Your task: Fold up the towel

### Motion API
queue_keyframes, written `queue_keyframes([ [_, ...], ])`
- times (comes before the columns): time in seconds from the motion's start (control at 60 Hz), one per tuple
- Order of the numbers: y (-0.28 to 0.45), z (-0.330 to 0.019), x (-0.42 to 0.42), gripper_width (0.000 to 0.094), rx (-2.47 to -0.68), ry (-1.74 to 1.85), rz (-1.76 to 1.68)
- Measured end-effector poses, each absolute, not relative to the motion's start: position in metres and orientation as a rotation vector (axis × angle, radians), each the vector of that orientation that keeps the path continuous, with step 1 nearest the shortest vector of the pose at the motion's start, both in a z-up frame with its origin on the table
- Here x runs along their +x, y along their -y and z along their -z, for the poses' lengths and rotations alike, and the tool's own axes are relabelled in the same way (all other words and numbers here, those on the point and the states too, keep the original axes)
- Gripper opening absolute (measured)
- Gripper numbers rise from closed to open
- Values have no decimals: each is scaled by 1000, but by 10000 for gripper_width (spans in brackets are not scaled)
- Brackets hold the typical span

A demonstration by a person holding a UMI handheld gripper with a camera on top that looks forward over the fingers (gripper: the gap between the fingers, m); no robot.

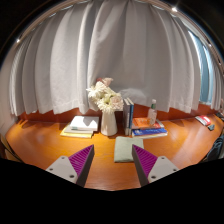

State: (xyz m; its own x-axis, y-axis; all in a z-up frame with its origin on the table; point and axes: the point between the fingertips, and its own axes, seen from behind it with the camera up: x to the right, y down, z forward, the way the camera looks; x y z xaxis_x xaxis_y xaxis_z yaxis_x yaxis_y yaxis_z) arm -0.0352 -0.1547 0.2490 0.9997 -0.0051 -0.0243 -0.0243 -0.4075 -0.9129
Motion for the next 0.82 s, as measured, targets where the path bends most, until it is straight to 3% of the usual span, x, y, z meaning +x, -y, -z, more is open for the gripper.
queue_keyframes([
  [0.25,225,-219,-66,749,-2050,7,16],
  [0.817,250,-220,-76,752,-2040,-19,18],
])
